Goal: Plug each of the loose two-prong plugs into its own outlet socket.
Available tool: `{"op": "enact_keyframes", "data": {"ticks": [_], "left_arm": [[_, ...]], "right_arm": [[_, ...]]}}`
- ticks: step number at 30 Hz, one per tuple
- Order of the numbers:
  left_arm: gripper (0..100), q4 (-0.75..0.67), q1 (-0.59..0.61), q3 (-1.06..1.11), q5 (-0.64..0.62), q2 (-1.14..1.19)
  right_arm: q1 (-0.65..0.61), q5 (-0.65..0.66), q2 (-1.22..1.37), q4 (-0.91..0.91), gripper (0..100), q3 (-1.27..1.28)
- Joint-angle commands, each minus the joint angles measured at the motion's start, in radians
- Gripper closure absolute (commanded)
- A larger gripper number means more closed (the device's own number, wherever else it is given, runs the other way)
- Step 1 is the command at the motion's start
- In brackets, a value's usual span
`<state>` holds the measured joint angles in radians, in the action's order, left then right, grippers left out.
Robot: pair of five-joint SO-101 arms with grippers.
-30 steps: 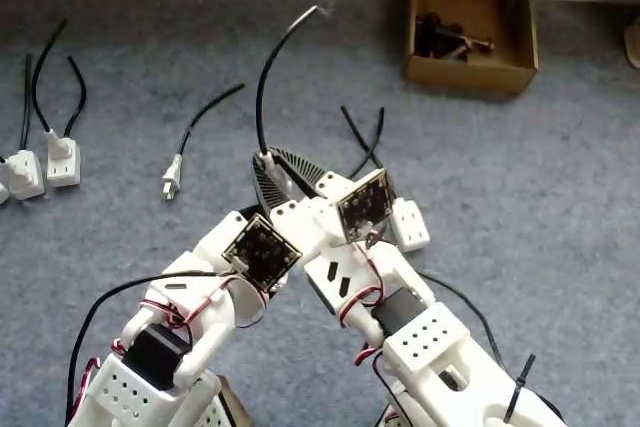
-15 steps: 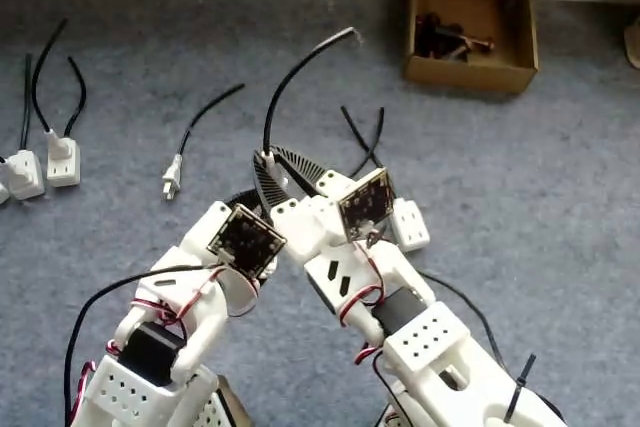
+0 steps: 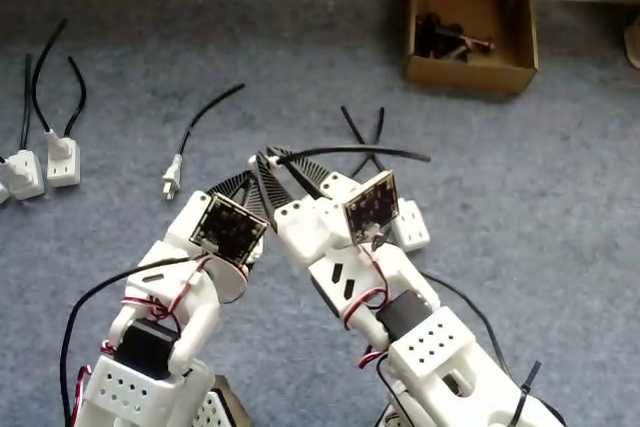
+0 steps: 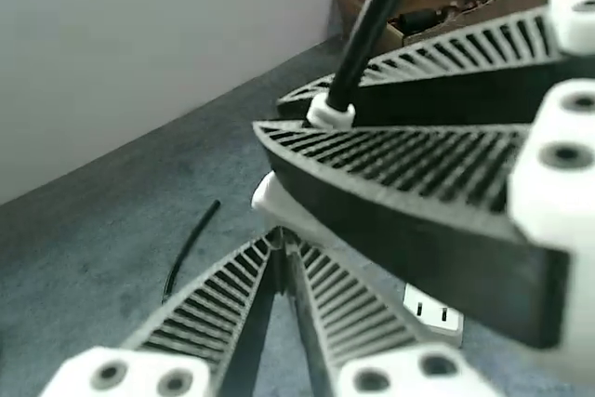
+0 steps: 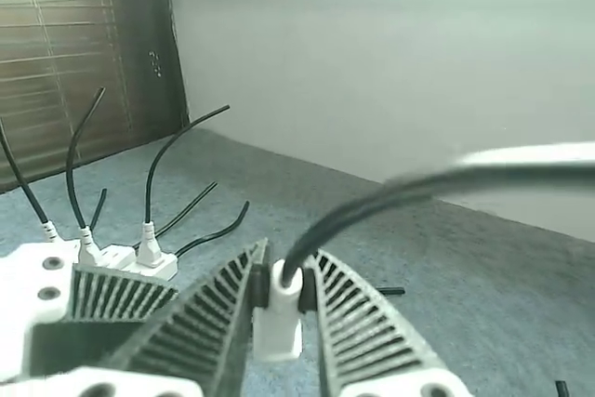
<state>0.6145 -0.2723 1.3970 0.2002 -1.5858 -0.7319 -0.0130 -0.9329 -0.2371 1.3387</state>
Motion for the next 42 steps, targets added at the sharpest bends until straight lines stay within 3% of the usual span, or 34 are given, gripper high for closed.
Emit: {"op": "enact_keyframes", "data": {"ticks": [1,16,25,33,42], "left_arm": [[99,-0.074,0.012,-0.041,-0.008,-0.01],[99,-0.077,0.07,-0.042,-0.008,-0.018],[99,-0.074,0.211,-0.039,-0.008,-0.018],[99,-0.077,0.36,0.027,-0.008,-0.018],[99,-0.074,0.532,0.048,-0.009,-0.018]], "right_arm": [[0.008,-0.009,0.013,0.018,99.2,0.007],[0.002,-0.008,0.013,0.016,99.2,0.047],[0.087,-0.005,0.015,0.03,99.2,0.048],[0.119,-0.003,0.013,0.308,99.2,-0.044],[0.119,0.034,0.018,0.337,99.2,-0.062]]}}
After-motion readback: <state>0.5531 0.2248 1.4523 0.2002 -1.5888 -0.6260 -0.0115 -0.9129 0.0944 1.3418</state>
